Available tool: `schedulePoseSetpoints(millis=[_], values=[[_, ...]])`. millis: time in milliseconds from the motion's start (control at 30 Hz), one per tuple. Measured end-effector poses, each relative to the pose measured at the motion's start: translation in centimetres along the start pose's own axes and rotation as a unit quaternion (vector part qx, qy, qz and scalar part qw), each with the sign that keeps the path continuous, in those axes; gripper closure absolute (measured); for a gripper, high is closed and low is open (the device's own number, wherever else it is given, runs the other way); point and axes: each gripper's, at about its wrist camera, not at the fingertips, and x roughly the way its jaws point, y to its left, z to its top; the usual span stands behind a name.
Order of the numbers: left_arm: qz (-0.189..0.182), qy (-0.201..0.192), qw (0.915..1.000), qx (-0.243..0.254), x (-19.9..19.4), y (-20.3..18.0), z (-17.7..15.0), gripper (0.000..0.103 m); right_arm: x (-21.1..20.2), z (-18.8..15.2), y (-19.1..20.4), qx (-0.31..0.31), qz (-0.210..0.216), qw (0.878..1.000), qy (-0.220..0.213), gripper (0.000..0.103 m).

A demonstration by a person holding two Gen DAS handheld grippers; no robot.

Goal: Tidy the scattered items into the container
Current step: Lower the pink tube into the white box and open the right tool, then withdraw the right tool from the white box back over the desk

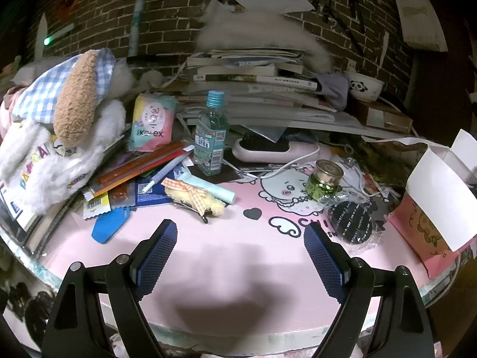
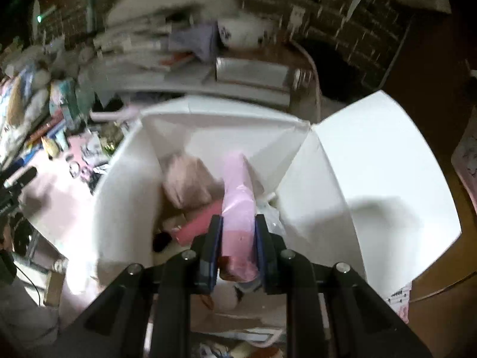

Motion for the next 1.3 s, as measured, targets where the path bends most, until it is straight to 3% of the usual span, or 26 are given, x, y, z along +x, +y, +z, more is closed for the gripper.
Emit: schedulePoseSetpoints(millis=[200, 300, 367, 633, 700, 767, 833, 900, 1033, 1200, 1300], values=[[0.000, 0.001, 1.0000, 0.001, 0.0, -0.2, -0.1, 0.018, 1.5, 0.6, -0.8, 0.002, 0.008, 0.998, 0.063, 0.085], [0.000, 0.005, 1.0000, 0.004, 0.1, -0.3, -0.1, 0.018, 1.5, 0.7, -0.6, -0.002, -0.012, 0.998, 0.057, 0.074], [0.001, 0.007, 1.0000, 0.006, 0.2, -0.4, -0.2, 0.018, 1.1, 0.6, -0.4, -0.001, -0.013, 0.999, 0.045, 0.060], [-0.004, 0.010, 0.9999, 0.010, 0.2, -0.8, -0.3, 0.018, 0.7, 0.9, 0.5, -0.018, -0.018, 0.999, 0.041, 0.059], [-0.004, 0.012, 0.9999, 0.010, 0.3, -0.8, -0.3, 0.018, 0.1, 1.1, 0.2, -0.009, -0.015, 0.999, 0.027, 0.054], [-0.005, 0.012, 0.9999, 0.008, 0.4, -0.6, -0.3, 0.018, -1.1, 1.2, 0.4, 0.001, -0.020, 1.000, -0.004, 0.036], [-0.001, 0.013, 0.9999, 0.006, 0.5, -0.3, -0.4, 0.018, -3.1, 1.0, 1.2, 0.004, -0.023, 0.998, -0.065, 0.019], [0.009, 0.016, 0.9998, 0.002, 0.8, 0.2, -0.3, 0.018, -4.9, 0.6, 2.4, 0.001, 0.000, 0.993, -0.121, 0.014], [0.015, 0.012, 0.9998, -0.006, 1.1, 1.4, 0.0, 0.018, -6.7, -0.6, 6.2, -0.007, 0.124, 0.971, -0.203, 0.002], [0.035, 0.019, 0.9992, -0.010, 2.4, 3.1, 0.6, 0.018, -5.6, -1.7, 11.9, -0.049, 0.264, 0.936, -0.226, 0.001], [0.035, 0.025, 0.9988, -0.024, 3.3, 4.0, 0.8, 0.018, -4.9, -2.6, 14.8, -0.072, 0.310, 0.920, -0.228, 0.001]])
